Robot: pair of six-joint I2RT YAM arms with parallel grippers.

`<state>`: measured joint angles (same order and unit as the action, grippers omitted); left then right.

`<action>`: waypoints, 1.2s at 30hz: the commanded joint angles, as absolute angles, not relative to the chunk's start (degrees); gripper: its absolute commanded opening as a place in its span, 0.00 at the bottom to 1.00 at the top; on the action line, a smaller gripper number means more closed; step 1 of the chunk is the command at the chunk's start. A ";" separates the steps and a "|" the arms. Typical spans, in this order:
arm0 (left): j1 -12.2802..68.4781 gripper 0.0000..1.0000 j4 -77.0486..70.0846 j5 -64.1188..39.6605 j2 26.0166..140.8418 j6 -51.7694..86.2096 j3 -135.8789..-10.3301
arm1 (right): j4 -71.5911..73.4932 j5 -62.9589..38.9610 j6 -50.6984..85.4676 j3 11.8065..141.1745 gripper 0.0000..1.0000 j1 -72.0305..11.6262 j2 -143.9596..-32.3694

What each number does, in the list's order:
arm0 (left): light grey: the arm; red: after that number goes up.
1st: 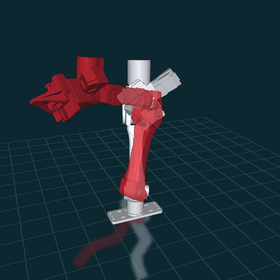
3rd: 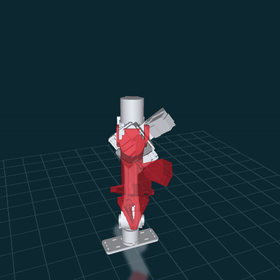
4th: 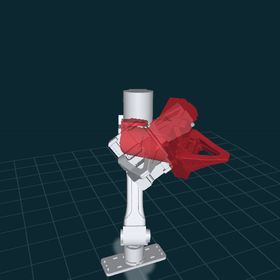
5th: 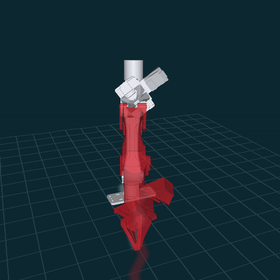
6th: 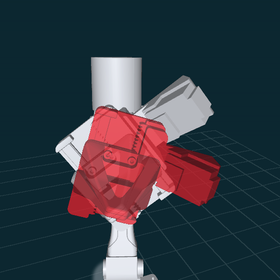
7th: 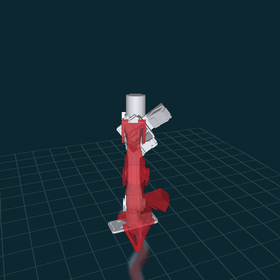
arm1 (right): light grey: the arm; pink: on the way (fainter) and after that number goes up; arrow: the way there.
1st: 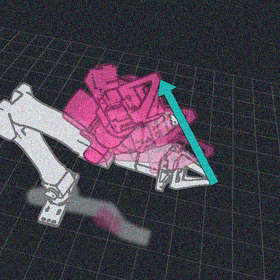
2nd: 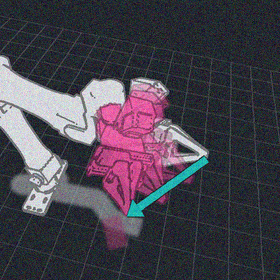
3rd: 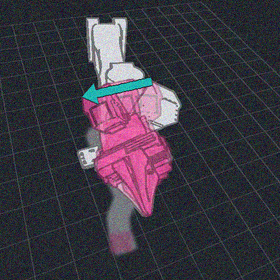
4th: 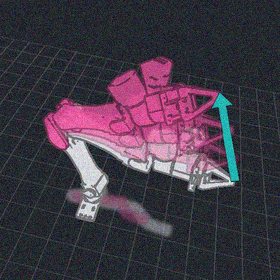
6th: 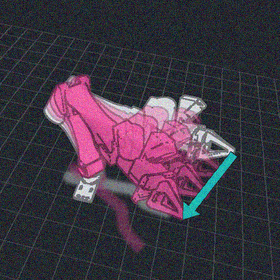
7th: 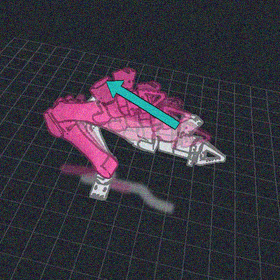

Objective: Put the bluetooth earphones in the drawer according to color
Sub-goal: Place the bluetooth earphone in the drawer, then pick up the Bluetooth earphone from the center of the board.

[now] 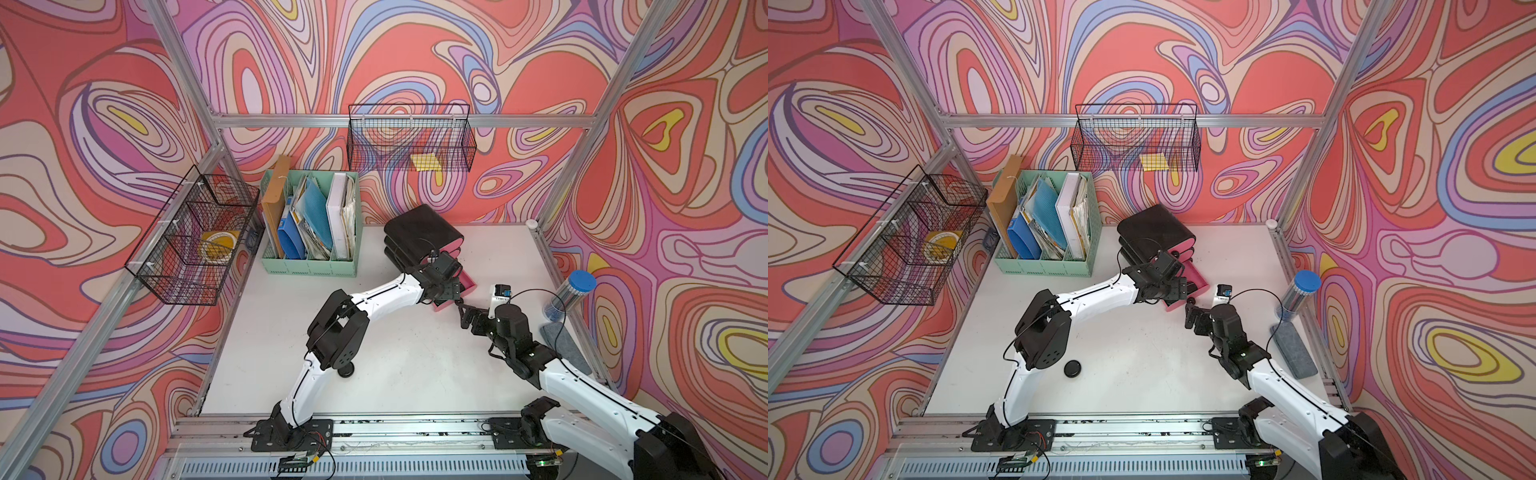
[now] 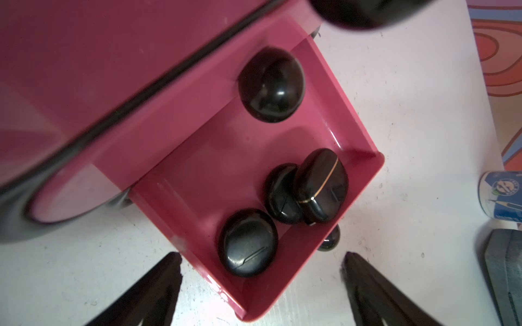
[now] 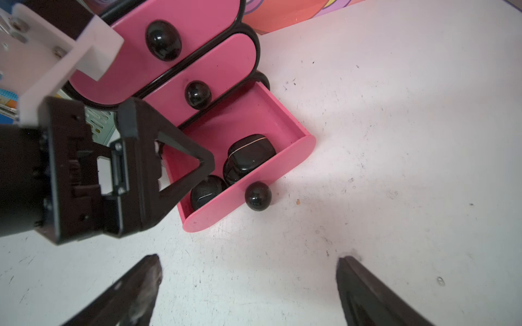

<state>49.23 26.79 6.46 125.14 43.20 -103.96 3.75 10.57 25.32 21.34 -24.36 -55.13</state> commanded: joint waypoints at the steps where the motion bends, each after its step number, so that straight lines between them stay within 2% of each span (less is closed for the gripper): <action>1: 50.51 0.99 26.88 7.21 118.06 41.76 -101.20 | 3.68 8.95 26.26 21.28 0.98 -24.55 -54.67; 11: 50.16 0.99 22.94 10.79 100.44 40.95 -80.10 | 11.35 -1.70 25.38 18.78 0.98 -24.68 -55.25; 16: 46.65 0.99 22.37 9.21 94.27 42.27 -70.35 | 18.30 -7.45 24.87 17.47 0.98 -25.73 -58.18; 27: 34.39 0.99 22.23 5.05 80.58 41.93 -53.85 | 33.91 -8.02 18.81 16.96 0.98 -36.87 -69.86; 36: 26.87 0.99 24.39 2.42 73.52 40.26 -49.63 | 46.76 -7.31 12.84 19.95 0.98 -45.95 -84.86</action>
<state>28.42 22.50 4.05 75.61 41.69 -50.87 40.10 -7.68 16.67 18.06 -43.27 -81.43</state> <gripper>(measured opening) 0.988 0.983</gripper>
